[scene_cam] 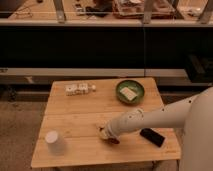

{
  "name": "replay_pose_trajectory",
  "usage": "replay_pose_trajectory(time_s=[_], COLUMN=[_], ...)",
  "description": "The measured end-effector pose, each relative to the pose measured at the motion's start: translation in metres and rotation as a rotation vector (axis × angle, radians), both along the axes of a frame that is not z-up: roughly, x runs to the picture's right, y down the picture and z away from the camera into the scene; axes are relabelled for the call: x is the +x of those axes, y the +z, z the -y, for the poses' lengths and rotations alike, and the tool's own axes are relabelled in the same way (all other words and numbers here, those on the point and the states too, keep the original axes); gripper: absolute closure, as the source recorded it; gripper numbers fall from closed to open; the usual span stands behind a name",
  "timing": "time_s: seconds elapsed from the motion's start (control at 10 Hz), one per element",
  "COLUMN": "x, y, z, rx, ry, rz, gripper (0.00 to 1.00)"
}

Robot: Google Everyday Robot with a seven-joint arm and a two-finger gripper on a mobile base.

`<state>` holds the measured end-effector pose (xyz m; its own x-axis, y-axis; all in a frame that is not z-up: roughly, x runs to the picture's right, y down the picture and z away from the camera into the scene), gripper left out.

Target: Place the pepper on the white sponge

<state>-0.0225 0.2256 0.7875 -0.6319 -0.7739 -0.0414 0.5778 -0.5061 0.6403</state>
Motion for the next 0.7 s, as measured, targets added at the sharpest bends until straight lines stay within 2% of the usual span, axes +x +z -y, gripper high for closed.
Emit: replay_pose_trajectory(time_s=[0.1, 0.2, 0.3, 0.5, 0.7], x=[-0.003, 0.003, 0.012, 0.027, 0.025], y=[-0.010, -0.027, -0.035, -0.044, -0.044], z=[0.011, 0.033, 0.044, 0.057, 0.057], rx=[0.017, 0.050, 0.060, 0.072, 0.072], ry=[0.010, 0.020, 0.020, 0.021, 0.017], rz=[0.015, 0.024, 0.015, 0.001, 0.004], gripper=[0.99, 0.99, 0.99, 0.99, 0.99])
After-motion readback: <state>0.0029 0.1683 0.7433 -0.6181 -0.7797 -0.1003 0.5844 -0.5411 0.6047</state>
